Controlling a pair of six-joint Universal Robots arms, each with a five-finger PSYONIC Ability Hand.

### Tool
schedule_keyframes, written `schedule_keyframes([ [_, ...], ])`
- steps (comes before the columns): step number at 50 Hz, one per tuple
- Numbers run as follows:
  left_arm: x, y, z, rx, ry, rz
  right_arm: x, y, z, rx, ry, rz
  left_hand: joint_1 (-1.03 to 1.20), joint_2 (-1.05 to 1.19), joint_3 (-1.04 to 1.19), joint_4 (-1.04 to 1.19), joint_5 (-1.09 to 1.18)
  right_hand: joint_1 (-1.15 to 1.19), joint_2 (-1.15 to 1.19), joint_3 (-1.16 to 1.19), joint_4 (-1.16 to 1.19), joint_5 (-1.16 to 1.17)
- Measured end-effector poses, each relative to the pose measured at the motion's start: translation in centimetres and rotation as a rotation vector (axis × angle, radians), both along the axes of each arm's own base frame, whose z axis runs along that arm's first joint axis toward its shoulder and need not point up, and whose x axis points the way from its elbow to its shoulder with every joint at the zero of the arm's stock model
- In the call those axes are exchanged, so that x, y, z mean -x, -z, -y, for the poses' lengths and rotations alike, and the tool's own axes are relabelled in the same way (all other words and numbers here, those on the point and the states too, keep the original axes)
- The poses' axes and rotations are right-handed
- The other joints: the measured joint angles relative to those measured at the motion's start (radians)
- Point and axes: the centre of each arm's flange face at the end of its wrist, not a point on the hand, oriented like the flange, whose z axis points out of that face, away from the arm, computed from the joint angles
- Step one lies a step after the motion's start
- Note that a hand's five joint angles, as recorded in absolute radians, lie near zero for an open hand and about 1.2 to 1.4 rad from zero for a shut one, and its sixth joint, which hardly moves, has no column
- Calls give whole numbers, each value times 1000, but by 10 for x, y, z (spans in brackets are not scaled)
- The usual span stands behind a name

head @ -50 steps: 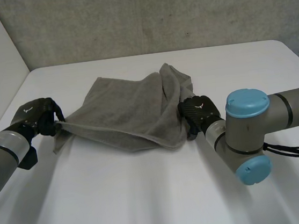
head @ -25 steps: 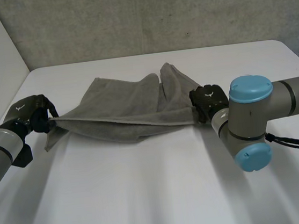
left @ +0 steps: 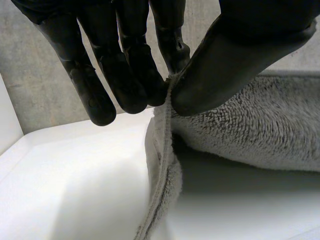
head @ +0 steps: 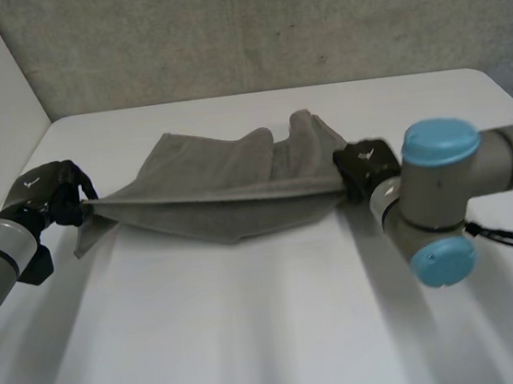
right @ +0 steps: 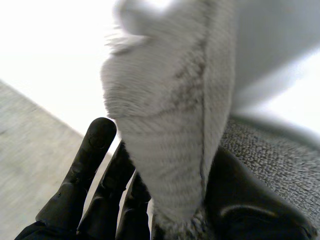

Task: Fold the towel.

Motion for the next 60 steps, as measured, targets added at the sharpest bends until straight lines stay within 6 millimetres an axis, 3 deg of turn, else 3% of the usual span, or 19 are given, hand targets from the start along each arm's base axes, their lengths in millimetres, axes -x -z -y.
schedule_keyframes([
  [6, -2, 1, 1, 1, -5, 0, 14, -38, 4, 69, 21, 25, 0, 0, 0, 0, 0, 54, 79, 72, 97, 76],
  [11, -1, 1, 0, -1, -5, 1, 20, -47, 1, 87, 8, 0, 0, 0, 1, 0, 0, 56, 79, 81, 97, 76],
  [16, 0, 1, -2, -1, -3, 0, 24, -43, -5, 77, -19, -59, 0, 0, 1, 0, 0, 55, 79, 81, 96, 76],
  [19, 1, 0, -3, 0, 0, 1, 29, -40, -8, 52, -24, -101, 0, 0, 1, 0, 0, -160, -137, -125, -126, -143],
  [22, 2, 0, -5, -1, 5, 2, 37, -38, -11, 16, -18, -138, 0, 0, 1, 0, 0, -224, -196, -197, -191, -212],
  [28, 6, 1, -9, -6, 21, 4, 59, -33, -15, -51, 8, -177, 0, 0, 1, 0, 0, 66, 70, 88, 90, 81],
  [37, 13, 6, -16, -16, 47, 12, 69, -15, -27, -120, -45, -195, 0, 0, 1, 0, 0, 66, 71, 96, 99, 84],
  [41, 16, 7, -19, -19, 55, 15, 72, -20, -31, -115, -57, -191, 0, 0, 1, 0, 0, 66, 71, 96, 99, 84],
  [44, 17, 3, -20, -10, 60, 17, 74, -32, -34, -91, -59, -181, 0, 0, 1, 0, 0, 66, 71, 96, 99, 84],
  [48, 17, -16, -23, 40, 62, 19, 84, -66, -38, -20, -49, -152, 0, 0, 1, 0, 0, 66, 71, 96, 99, 84],
  [56, 15, -91, -48, 245, 72, 17, 108, -148, -61, 155, -42, -96, 0, 0, 1, 0, 0, 66, 71, 96, 99, 84],
  [60, 17, -114, -62, 317, 99, 15, 112, -168, -74, 192, -63, -87, 0, 3, 1, 0, 0, 66, 75, 96, 99, 86],
])
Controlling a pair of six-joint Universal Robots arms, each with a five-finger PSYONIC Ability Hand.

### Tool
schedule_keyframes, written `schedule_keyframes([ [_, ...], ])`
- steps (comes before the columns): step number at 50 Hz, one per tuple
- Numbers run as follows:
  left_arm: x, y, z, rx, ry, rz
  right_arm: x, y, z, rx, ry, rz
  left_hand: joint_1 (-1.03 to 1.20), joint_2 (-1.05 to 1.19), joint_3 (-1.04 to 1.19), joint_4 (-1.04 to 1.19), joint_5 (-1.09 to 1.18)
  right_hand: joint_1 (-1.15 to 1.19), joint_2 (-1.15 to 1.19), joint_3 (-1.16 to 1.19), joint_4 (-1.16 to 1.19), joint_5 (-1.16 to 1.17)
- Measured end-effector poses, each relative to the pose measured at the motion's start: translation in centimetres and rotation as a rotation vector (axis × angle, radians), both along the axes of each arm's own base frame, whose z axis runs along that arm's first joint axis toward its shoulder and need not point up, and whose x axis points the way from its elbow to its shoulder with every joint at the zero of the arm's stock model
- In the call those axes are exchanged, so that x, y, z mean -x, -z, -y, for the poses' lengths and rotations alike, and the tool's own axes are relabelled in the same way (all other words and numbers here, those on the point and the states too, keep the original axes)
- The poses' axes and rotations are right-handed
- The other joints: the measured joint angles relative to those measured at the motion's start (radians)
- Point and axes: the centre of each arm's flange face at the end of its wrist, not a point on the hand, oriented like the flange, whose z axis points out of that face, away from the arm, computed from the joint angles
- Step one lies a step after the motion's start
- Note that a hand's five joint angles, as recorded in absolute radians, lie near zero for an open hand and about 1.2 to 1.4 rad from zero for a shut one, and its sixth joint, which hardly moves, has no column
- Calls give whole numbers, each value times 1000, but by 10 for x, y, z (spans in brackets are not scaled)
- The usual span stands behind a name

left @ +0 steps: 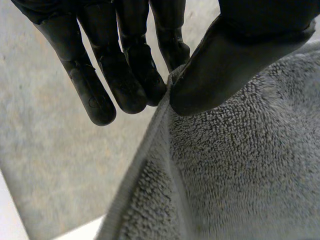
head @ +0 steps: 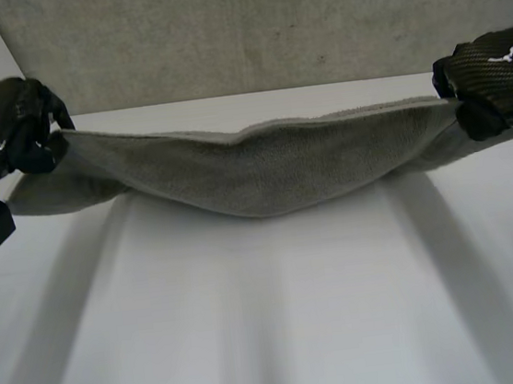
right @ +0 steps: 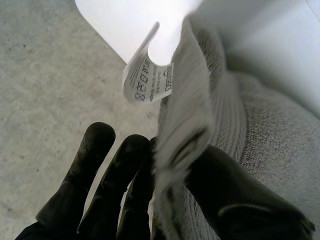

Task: Fold the towel.

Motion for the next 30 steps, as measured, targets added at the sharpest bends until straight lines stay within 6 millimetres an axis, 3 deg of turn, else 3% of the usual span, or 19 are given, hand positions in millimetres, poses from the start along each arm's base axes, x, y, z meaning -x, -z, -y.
schedule_keyframes([
  [7, 3, 4, -3, -11, 29, 7, -1, -3, -7, -14, -24, -17, 0, 1, 0, 0, 0, 0, 0, 0, -1, 0],
  [17, 3, 64, 22, -138, 25, 161, -3, 33, 10, -72, -28, -149, 0, 2, 0, 0, 0, 0, 0, 0, 0, 0],
  [22, 3, 97, 41, -166, 33, 298, -4, 54, 31, -94, -15, -182, 0, 2, 3, 0, 0, 0, 9, 0, 0, 0],
  [30, 15, 120, 80, -148, 60, 357, -10, 85, 78, -66, 49, -193, 0, 2, 3, 0, 0, 0, 10, 0, 0, 0],
])
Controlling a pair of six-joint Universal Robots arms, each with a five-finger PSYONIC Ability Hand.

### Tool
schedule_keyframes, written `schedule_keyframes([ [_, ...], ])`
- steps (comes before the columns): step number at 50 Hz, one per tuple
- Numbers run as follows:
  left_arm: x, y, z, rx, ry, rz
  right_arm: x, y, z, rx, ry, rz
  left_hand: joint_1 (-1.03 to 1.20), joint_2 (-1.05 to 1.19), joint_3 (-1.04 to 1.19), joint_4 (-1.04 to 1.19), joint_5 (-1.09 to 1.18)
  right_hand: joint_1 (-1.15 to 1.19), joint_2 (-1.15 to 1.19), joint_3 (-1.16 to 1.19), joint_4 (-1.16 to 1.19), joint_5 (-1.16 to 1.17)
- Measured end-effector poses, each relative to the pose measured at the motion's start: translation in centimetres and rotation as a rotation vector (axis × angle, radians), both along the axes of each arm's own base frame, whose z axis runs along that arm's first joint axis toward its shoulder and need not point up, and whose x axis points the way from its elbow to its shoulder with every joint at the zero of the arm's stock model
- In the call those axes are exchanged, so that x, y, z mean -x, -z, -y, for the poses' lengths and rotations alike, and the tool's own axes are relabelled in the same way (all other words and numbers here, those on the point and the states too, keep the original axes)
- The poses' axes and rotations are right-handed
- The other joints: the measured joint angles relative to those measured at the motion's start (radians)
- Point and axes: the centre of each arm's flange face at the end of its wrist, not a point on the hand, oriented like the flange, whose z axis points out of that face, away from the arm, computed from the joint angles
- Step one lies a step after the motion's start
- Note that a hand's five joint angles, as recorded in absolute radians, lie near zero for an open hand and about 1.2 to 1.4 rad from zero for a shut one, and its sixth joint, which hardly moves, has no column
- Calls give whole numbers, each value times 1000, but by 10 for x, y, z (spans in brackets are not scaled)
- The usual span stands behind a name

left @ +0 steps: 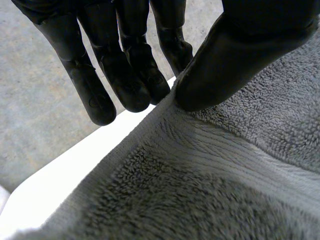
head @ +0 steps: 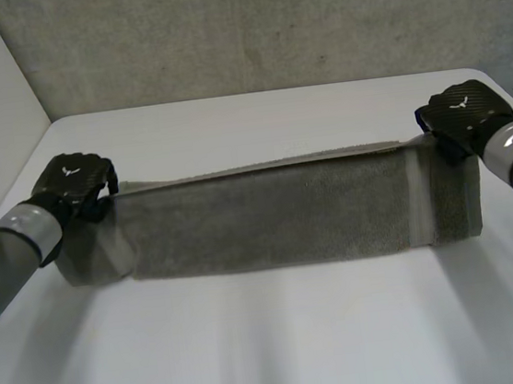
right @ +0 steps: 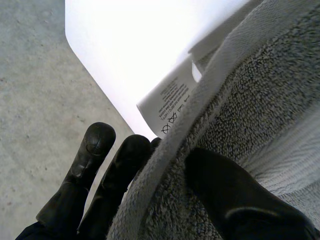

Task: Fold the towel.

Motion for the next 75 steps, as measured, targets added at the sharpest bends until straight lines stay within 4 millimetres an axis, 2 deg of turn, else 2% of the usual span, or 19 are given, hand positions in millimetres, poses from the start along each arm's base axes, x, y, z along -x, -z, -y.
schedule_keyframes([
  [7, 21, 11, 37, 35, 37, -23, -16, 34, 31, -7, 33, -18, 0, 1, 0, 0, 4, 0, 0, 0, 0, 2],
  [14, 37, 26, 71, 79, 50, -35, -33, 63, 51, -15, 42, -30, 0, 2, 0, 0, 9, 0, 0, 0, 0, 14],
  [20, 44, 36, 91, 117, 44, -36, -44, 76, 63, 8, 56, -33, 0, 2, 0, 0, 9, 0, 0, 0, 0, 14],
  [28, 50, 46, 106, 142, 42, -37, -49, 83, 80, 48, 91, -31, -1, -3, -2, -11, 6, 0, 0, 0, 0, 14],
  [29, 50, 47, 106, 143, 43, -37, -49, 83, 81, 50, 94, -31, -47, -67, -67, -83, -57, 0, 0, 0, 0, 14],
  [30, 51, 48, 107, 145, 43, -37, -49, 84, 84, 55, 98, -30, -173, -213, -209, -229, -202, -37, -38, -38, -42, -20],
  [31, 51, 49, 108, 146, 43, -37, -49, 85, 86, 59, 101, -30, -351, -400, -389, -414, -391, -220, -226, -220, -227, -226],
  [33, 52, 50, 109, 147, 45, -38, -50, 87, 88, 62, 104, -29, -618, -657, -638, -665, -655, -445, -431, -420, -427, -434],
  [34, 53, 50, 109, 149, 46, -38, -50, 88, 90, 65, 106, -28, -776, -833, -800, -824, -823, -667, -676, -658, -664, -668],
  [36, 55, 50, 108, 151, 49, -39, -50, 89, 92, 68, 108, -26, -939, -999, -977, -998, -1005, -920, -925, -914, -922, -958],
  [38, 56, 47, 108, 156, 51, -42, -51, 88, 93, 71, 110, -20, -1013, -1086, -1077, -1092, -1099, -1059, -1063, -1059, -1069, -1100],
  [40, 57, 44, 107, 162, 53, -44, -51, 86, 94, 74, 111, -12, -1016, -1099, -1095, -1106, -1099, -1081, -1076, -1080, -1081, -1104],
  [44, 59, 25, 106, 186, 49, -69, -53, 71, 94, 91, 117, 38, -1016, -1100, -1095, -1106, -1100, -1089, -1076, -1082, -1081, -1104],
  [49, 58, -4, 101, 200, 28, -132, -56, 40, 88, 119, 121, 119, -1016, -1100, -1095, -1106, -1099, -1092, -1076, -1082, -1083, -1104],
  [52, 53, -26, 93, 192, 8, -186, -55, 14, 78, 130, 122, 163, -1016, -1100, -1095, -1106, -1099, -1093, -1076, -1082, -1083, -1104],
  [57, 43, -48, 71, 158, -20, -230, -48, -9, 53, 96, 123, 172, -1016, -1100, -1095, -1106, -1099, -1093, -1076, -1082, -1083, -1104],
  [65, 29, -52, 24, 77, -44, -229, -32, -14, 8, -18, 126, 125, -1016, -1100, -1095, -1106, -1099, -1096, -1076, -1082, -1083, -1104],
  [68, 26, -47, 3, 37, -48, -220, -25, -7, -12, -73, 127, 99, -1016, -1100, -1095, -1106, -1099, -1097, -1076, -1082, -1083, -1104],
  [75, 21, -32, -23, -26, -60, -211, -19, 16, -39, -182, 111, 47, -1016, -1100, -1095, -1106, -1099, -1097, -1076, -1082, -1083, -1104],
])
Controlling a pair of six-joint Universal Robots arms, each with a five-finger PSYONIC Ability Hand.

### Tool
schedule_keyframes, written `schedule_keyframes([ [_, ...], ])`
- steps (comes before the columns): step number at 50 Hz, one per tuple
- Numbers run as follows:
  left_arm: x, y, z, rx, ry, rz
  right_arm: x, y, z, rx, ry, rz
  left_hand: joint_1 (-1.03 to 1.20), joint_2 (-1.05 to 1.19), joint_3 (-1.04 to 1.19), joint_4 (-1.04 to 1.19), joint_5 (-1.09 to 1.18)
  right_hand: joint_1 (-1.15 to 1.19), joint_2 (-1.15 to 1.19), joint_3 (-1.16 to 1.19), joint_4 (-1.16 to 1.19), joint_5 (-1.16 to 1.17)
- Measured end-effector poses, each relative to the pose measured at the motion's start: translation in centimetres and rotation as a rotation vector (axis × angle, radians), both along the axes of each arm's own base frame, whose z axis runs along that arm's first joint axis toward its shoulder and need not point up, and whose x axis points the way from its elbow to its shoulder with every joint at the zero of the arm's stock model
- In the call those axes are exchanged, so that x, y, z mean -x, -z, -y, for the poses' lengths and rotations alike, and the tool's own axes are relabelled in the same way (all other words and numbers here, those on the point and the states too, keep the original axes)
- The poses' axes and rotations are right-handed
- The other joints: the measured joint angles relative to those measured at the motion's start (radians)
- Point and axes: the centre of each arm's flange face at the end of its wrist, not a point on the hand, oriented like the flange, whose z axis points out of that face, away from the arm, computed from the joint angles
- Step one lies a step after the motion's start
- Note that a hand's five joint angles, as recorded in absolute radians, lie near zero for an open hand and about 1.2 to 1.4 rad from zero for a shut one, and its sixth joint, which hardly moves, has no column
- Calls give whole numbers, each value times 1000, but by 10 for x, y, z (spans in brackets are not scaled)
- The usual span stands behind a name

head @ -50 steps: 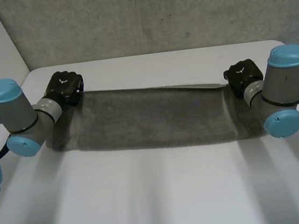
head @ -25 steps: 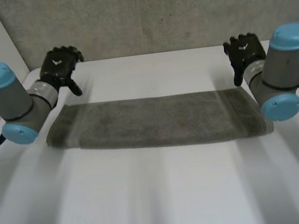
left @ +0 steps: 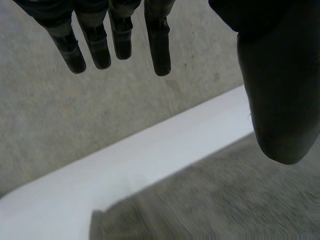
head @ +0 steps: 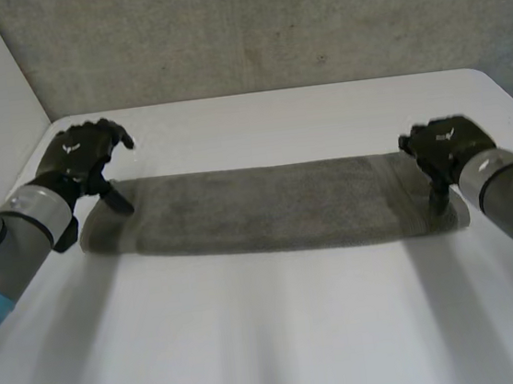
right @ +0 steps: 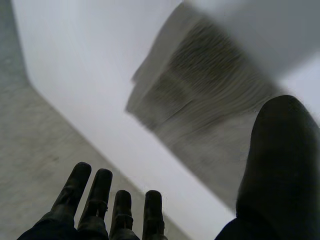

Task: Fold the towel.

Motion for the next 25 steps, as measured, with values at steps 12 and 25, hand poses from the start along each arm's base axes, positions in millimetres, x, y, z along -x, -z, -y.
schedule_keyframes([
  [12, -9, 34, -3, 40, -29, -14, 9, 61, 0, -64, -24, -4, 0, 0, 0, 0, 0, 10, 3, 3, 2, 5],
  [25, -20, 40, 8, 102, -72, -20, 17, 85, 20, 48, -18, -68, 0, 0, 0, 0, 0, 327, 310, 312, 305, 331],
])
